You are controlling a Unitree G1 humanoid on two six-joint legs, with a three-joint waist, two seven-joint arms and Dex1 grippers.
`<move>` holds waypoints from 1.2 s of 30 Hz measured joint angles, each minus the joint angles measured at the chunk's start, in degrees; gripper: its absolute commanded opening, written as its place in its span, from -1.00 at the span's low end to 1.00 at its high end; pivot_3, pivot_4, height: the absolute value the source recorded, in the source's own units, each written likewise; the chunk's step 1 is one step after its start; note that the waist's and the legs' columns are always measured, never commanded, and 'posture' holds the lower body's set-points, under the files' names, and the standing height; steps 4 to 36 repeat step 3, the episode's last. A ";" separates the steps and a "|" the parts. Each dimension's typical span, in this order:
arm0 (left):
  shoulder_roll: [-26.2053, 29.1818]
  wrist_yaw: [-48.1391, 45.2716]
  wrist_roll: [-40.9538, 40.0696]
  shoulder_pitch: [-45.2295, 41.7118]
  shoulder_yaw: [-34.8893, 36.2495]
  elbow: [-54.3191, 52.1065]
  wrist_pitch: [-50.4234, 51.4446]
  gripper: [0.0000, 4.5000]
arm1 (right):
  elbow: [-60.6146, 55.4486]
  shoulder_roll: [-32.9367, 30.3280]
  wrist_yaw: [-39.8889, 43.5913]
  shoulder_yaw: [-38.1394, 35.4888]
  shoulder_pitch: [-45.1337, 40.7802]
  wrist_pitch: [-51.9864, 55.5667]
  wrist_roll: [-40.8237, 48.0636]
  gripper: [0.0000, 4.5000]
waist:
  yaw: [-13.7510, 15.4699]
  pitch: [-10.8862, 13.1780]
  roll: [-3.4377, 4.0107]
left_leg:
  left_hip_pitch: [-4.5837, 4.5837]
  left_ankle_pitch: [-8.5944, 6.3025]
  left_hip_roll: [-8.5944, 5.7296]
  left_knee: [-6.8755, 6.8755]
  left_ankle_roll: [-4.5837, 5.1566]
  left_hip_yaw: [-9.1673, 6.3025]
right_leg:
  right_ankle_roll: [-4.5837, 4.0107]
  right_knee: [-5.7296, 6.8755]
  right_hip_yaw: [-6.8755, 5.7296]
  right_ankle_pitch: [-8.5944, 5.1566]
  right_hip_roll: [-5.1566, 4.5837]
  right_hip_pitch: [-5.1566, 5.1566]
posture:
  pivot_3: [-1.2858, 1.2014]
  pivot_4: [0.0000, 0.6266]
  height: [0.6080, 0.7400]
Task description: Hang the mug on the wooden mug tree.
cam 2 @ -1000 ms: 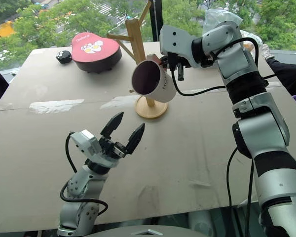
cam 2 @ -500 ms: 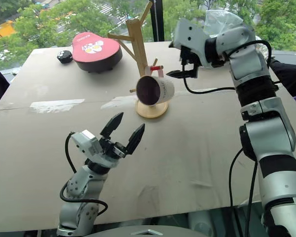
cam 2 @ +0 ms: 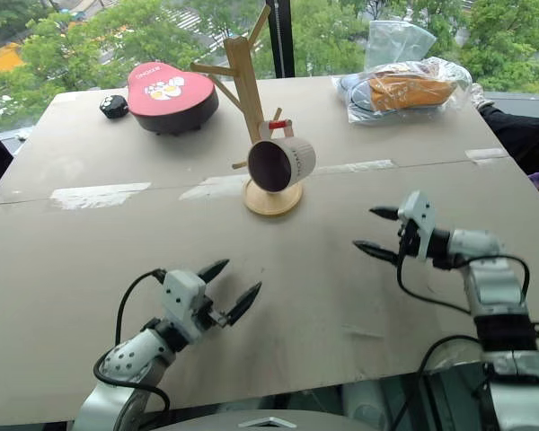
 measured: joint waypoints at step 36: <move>1.00 -0.43 0.25 1.25 0.18 -0.22 -0.29 1.00 | -7.14 5.89 -7.80 0.19 9.93 -1.25 0.36 0.96 | 0.05 -0.13 0.30 | 0.02 0.00 -0.07 0.03 0.00 0.12 | 0.11 -0.01 0.14 0.07 -0.03 0.02 | 0.03 -0.52 1.00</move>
